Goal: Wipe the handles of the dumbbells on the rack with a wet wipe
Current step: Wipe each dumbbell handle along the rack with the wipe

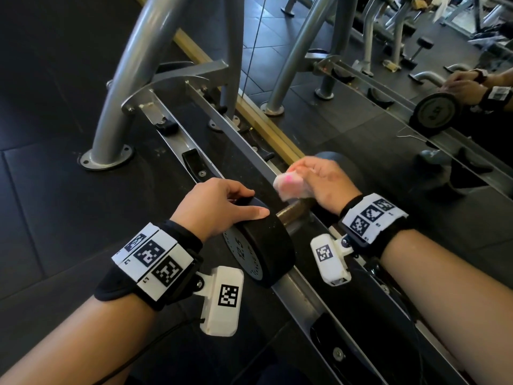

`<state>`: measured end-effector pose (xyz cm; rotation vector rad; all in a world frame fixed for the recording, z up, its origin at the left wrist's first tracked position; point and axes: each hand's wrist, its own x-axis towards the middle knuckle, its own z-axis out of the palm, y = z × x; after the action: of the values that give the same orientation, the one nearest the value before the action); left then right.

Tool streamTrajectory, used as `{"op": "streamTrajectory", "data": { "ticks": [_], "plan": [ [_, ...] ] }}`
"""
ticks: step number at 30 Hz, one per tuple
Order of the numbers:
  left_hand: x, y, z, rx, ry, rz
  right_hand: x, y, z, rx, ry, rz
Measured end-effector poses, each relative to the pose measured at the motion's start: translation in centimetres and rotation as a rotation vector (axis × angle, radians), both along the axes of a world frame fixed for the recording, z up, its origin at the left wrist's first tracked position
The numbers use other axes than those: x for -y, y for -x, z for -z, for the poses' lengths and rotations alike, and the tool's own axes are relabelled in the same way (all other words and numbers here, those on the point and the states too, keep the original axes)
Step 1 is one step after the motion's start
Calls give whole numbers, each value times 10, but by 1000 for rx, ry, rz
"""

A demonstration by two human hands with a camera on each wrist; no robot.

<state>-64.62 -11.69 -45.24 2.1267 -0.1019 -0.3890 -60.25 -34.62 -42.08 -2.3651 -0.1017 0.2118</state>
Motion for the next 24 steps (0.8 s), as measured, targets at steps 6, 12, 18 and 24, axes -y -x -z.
{"op": "streamTrajectory", "data": {
  "ticks": [6,12,18,24],
  "plan": [
    [-1,-1,0,-5,-1,6,2,-14,3,245,614,-414],
    [0,-2,0,-8,-3,-5,7,-5,25,18,756,-331],
    [1,-2,-2,-7,-6,-8,-4,7,27,-18,472,-269],
    [1,-1,-4,-16,-12,-1,-1,28,28,-103,35,-187]
  ]
}}
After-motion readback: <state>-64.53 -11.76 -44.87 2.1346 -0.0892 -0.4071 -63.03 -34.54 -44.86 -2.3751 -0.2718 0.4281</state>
